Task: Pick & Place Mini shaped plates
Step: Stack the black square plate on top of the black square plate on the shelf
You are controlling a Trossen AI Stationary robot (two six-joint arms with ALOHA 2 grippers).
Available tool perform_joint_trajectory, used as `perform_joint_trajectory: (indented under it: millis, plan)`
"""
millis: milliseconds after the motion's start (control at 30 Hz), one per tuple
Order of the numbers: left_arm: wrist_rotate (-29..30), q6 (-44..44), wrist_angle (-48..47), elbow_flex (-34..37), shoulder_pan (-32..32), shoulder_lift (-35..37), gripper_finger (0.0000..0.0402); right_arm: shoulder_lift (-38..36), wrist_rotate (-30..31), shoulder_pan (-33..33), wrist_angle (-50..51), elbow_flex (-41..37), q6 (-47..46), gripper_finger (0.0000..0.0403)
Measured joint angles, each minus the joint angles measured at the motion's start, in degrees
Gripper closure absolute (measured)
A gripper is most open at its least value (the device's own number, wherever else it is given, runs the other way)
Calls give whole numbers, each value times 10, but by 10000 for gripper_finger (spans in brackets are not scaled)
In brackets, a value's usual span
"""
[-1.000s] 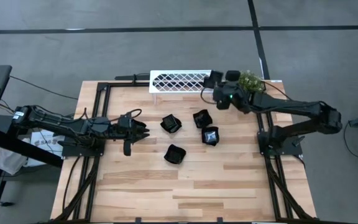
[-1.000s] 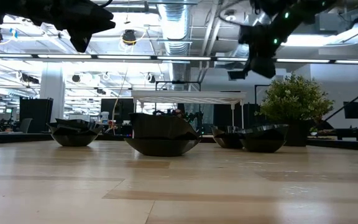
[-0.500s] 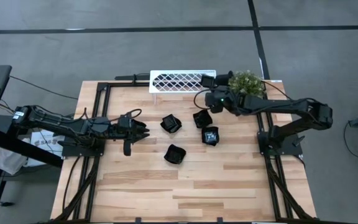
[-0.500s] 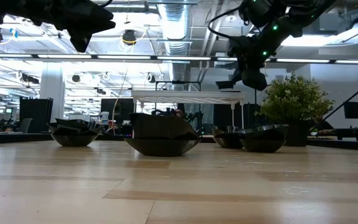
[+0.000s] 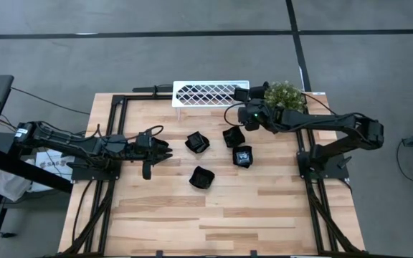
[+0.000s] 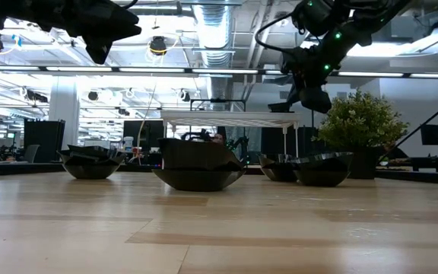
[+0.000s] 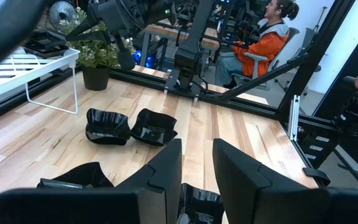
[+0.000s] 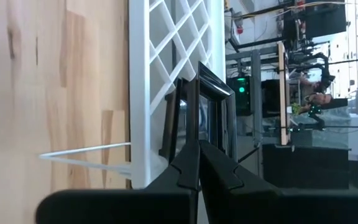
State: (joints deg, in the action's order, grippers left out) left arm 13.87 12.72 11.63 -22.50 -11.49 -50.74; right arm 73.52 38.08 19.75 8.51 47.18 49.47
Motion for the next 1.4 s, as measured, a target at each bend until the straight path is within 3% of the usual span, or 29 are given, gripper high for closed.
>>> perform_joint_trajectory:
  millis: [1167, 1400]
  plan:
    - [0, 0, 0, 0, 0, 0, 309, 0, -8, 21, 11, 0, -15, 391]
    - [0, 0, 0, 0, 0, 0, 309, 0, -8, 21, 13, 0, -15, 357]
